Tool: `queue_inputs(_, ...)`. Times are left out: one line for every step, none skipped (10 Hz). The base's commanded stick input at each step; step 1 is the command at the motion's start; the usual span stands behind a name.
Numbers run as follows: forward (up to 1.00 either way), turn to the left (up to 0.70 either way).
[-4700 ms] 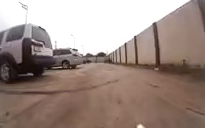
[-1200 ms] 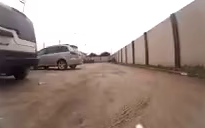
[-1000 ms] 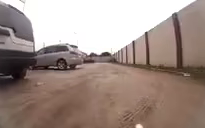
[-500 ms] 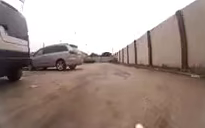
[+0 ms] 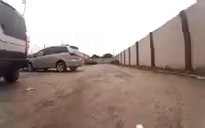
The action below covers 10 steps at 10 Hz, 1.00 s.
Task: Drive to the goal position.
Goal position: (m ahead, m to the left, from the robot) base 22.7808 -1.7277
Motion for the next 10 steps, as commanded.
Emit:
queue_inputs(0.70,0.00)
queue_inputs(0.70,0.00)
queue_inputs(0.70,0.00)
queue_inputs(0.70,0.00)
queue_inputs(0.70,0.00)
queue_inputs(0.70,0.00)
queue_inputs(0.70,0.00)
queue_inputs(0.70,0.00)
queue_inputs(0.70,0.00)
queue_inputs(0.70,0.00)
